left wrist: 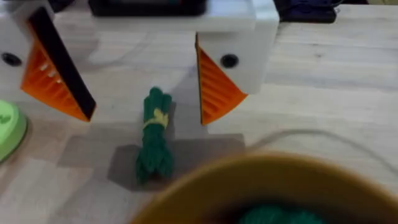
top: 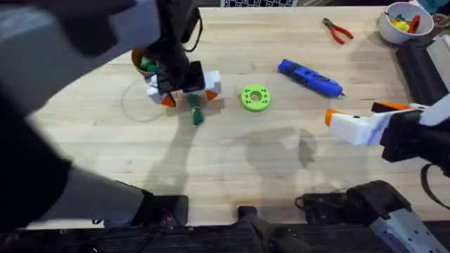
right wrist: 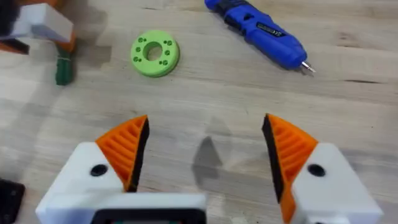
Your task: Pick up the gripper from the table and insert it into the empty holder that is missing its gripper. Then pick up a screw, insert it into the mounting hole, and use the screwdriver to tighten it. Finally, clean up the table by picking up the vegetable and placing it into the bucket.
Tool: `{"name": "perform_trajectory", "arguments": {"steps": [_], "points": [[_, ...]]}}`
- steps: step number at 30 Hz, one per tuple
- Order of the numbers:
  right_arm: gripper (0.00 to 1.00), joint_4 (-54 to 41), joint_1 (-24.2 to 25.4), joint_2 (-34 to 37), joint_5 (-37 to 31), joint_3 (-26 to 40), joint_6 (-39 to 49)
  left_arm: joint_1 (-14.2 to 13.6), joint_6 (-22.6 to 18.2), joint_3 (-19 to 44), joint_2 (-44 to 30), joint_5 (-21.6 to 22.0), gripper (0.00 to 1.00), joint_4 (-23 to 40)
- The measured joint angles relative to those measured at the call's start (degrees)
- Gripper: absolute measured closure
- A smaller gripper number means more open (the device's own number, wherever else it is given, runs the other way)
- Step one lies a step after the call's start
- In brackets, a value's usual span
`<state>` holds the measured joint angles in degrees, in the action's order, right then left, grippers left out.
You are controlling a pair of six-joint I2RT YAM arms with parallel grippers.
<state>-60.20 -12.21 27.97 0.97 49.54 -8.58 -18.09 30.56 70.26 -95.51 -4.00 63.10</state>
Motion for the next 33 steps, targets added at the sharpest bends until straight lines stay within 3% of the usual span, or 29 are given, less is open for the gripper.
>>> {"name": "perform_trajectory", "arguments": {"steps": [8, 21, 23, 28, 33], "points": [[0.008, -0.1, 0.0, 0.0, 0.0, 0.0, 0.0, 0.0, 3.0, 3.0, -9.2, -1.1, 0.015, -1.5], [0.008, -0.2, 0.0, 0.0, 0.0, 0.0, 0.0, -0.8, 7.0, -0.3, -9.6, -1.2, 0.034, -3.6], [0.008, -0.2, 0.0, 0.0, 0.0, 0.0, 0.0, -0.8, 7.4, -0.4, -9.6, -1.1, 0.179, -3.6], [0.008, -0.2, 0.0, 0.0, 0.0, 0.0, 0.0, -0.8, 7.4, -0.6, -9.3, -1.3, 0.936, -3.8], [0.007, -0.2, 0.0, 0.0, 0.0, 0.0, 0.0, -0.8, 7.5, -0.8, -9.1, -1.1, 0.977, -3.8]]}}
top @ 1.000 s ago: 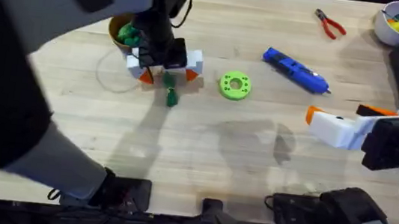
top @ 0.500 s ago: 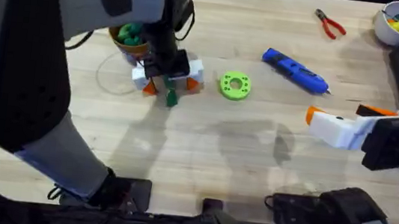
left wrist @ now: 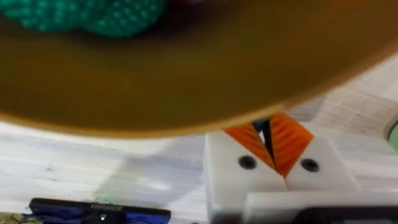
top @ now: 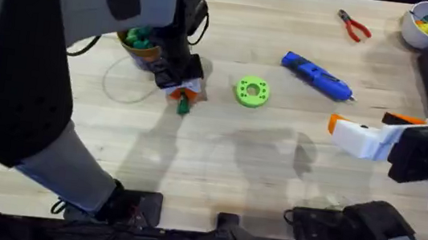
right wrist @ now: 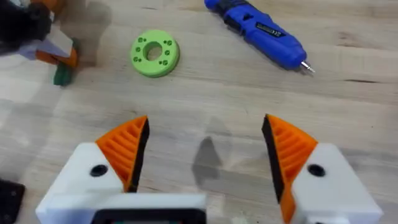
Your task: Pick up the gripper from the table and insert it into the empty holder that is missing its gripper. Then pick up a screw, insert it into the mounting hole, and use the screwdriver to tighten it. Finally, clean up the table by picking up the vegetable and placing it into the bucket.
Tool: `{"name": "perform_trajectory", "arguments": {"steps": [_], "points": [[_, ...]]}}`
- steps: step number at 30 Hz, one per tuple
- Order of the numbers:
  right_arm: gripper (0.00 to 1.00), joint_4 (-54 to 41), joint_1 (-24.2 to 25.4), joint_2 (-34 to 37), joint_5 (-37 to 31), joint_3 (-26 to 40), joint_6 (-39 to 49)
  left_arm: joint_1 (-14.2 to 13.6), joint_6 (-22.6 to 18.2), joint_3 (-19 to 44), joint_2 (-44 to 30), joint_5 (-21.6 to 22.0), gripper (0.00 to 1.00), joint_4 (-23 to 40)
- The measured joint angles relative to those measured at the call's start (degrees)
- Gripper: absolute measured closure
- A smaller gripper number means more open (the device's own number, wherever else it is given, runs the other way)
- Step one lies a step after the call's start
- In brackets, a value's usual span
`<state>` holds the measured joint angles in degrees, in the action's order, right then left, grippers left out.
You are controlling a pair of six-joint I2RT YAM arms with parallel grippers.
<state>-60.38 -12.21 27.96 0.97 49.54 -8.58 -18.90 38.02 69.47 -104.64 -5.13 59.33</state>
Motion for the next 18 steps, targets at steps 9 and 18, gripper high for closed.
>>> {"name": "perform_trajectory", "arguments": {"steps": [9, 18], "points": [[0.008, 0.0, 0.0, 0.0, 0.0, 0.0, 0.0, 0.0, -1.4, 0.2, 8.1, 0.4, 0.978, 1.9], [0.007, 0.0, 0.0, 0.0, 0.0, 0.0, 0.0, 4.3, -9.0, 7.7, 19.8, 4.3, 0.978, 9.7]]}}
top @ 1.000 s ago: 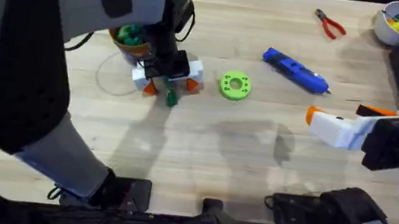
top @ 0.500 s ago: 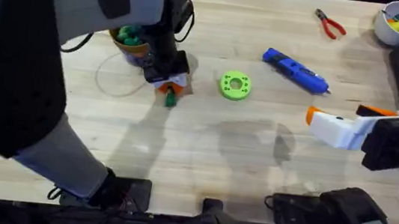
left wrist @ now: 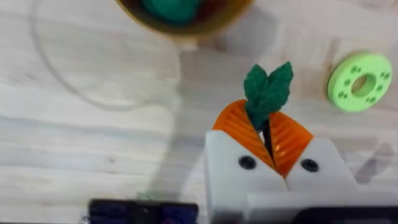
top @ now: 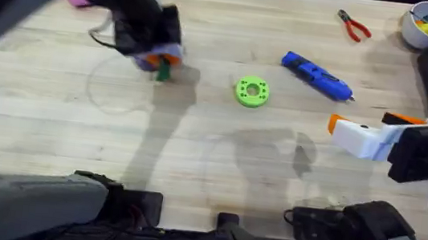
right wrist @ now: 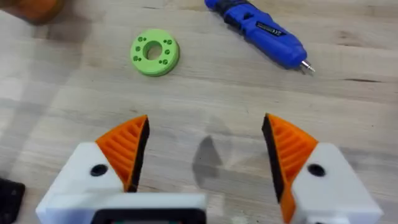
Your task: Pick up the gripper from the table and insert it into the empty holder that is missing its gripper. Then pick up a screw, insert it into the mounting hole, and use the screwdriver to tighten it. Finally, clean up the table by picking up the vegetable and placing it into the bucket.
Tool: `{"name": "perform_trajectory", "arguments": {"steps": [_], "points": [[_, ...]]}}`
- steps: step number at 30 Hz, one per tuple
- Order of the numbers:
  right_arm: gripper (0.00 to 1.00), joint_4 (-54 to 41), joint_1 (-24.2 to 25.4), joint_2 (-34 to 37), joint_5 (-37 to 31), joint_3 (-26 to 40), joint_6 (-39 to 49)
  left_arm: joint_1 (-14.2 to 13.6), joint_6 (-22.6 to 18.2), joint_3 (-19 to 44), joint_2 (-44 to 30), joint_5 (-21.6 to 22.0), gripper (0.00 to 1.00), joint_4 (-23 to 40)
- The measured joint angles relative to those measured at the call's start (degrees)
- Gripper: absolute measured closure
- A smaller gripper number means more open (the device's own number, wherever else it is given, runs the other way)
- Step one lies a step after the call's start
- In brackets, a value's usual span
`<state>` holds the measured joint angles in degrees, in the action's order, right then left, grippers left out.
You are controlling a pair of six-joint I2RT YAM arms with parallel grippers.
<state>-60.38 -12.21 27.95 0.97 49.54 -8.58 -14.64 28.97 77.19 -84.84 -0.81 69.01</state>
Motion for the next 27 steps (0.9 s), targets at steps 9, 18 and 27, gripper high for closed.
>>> {"name": "perform_trajectory", "arguments": {"steps": [9, 18, 27], "points": [[0.008, 0.0, 0.0, 0.0, 0.0, 0.0, 0.0, 11.7, -12.6, 4.0, 0.0, 1.4, 0.978, -7.3], [0.009, 0.0, 0.0, 0.0, 0.0, 0.0, 0.0, 13.2, -17.9, 4.0, -8.5, -0.9, 0.978, -13.5], [0.007, 0.0, 0.0, 0.0, 0.0, 0.0, 0.0, 11.8, -19.9, 4.0, -12.3, -1.4, 0.803, -14.6]]}}
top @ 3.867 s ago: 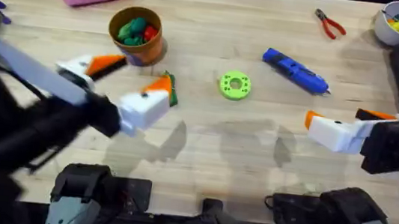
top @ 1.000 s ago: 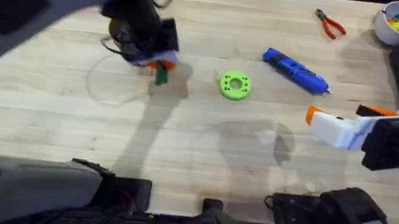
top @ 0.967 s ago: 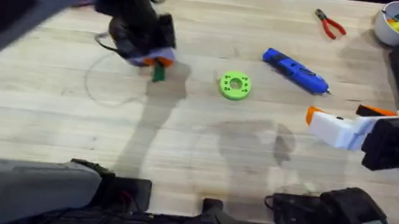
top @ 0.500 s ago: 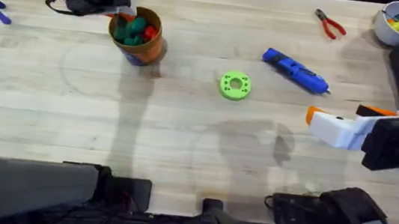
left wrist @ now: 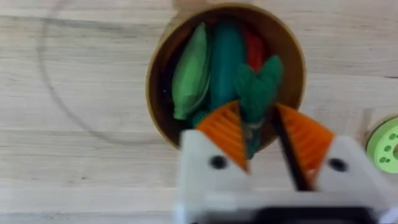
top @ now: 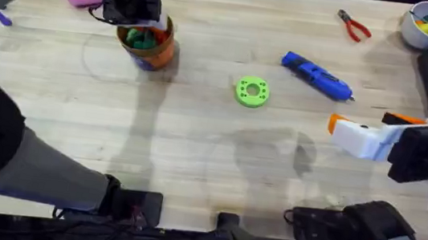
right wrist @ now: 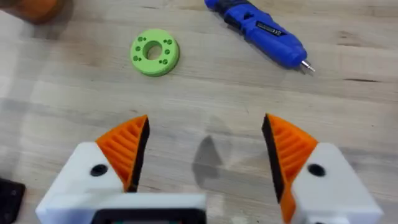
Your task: Pick up the gripper from the table and insert it into the empty holder that is missing its gripper. Then pick up a screw, insert it into the mounting hole, and use the screwdriver to tighten it. Finally, clean up the table by picking up the vegetable and placing it into the bucket.
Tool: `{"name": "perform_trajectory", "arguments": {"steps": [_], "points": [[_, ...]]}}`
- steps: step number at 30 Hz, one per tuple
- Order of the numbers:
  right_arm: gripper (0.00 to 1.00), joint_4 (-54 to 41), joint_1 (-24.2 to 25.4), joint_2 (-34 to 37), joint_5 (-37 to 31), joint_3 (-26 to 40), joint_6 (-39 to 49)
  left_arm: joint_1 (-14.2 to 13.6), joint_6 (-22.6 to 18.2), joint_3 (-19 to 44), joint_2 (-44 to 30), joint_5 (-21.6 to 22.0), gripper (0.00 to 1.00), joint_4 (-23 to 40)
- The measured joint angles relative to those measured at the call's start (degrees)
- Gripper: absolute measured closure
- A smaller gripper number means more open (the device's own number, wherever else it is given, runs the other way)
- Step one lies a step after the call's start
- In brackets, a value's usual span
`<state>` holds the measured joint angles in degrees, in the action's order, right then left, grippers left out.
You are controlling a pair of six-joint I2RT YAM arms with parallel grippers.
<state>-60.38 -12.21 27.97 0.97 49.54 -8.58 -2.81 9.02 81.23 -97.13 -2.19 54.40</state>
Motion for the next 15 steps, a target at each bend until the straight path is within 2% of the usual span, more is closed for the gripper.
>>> {"name": "perform_trajectory", "arguments": {"steps": [3, 4, 5, 6, 10, 15], "points": [[0.007, 0.0, 0.0, 0.0, 0.0, 0.0, 0.0, 0.0, -0.1, 0.0, 0.0, -0.2, 0.345, 0.1], [0.009, 0.0, 0.0, 0.0, 0.0, 0.0, 0.0, 0.0, -0.1, 0.0, 0.1, -0.4, 0.159, 0.3], [0.008, 0.0, 0.0, 0.0, 0.0, 0.0, 0.0, -0.1, 0.1, 0.0, 0.3, -0.4, 0.059, 0.4], [0.008, 0.0, 0.0, 0.0, 0.0, 0.0, 0.0, -0.1, 0.0, 0.1, 0.7, -0.6, 0.026, 0.7], [0.008, 0.1, 0.0, 0.0, 0.0, 0.0, 0.0, 0.0, -0.1, 0.3, 4.6, -0.6, 0.015, 2.4], [0.008, 0.1, 0.0, 0.0, 0.0, 0.0, 0.0, -0.1, -0.2, 1.1, 15.1, -0.6, 0.014, 8.6]]}}
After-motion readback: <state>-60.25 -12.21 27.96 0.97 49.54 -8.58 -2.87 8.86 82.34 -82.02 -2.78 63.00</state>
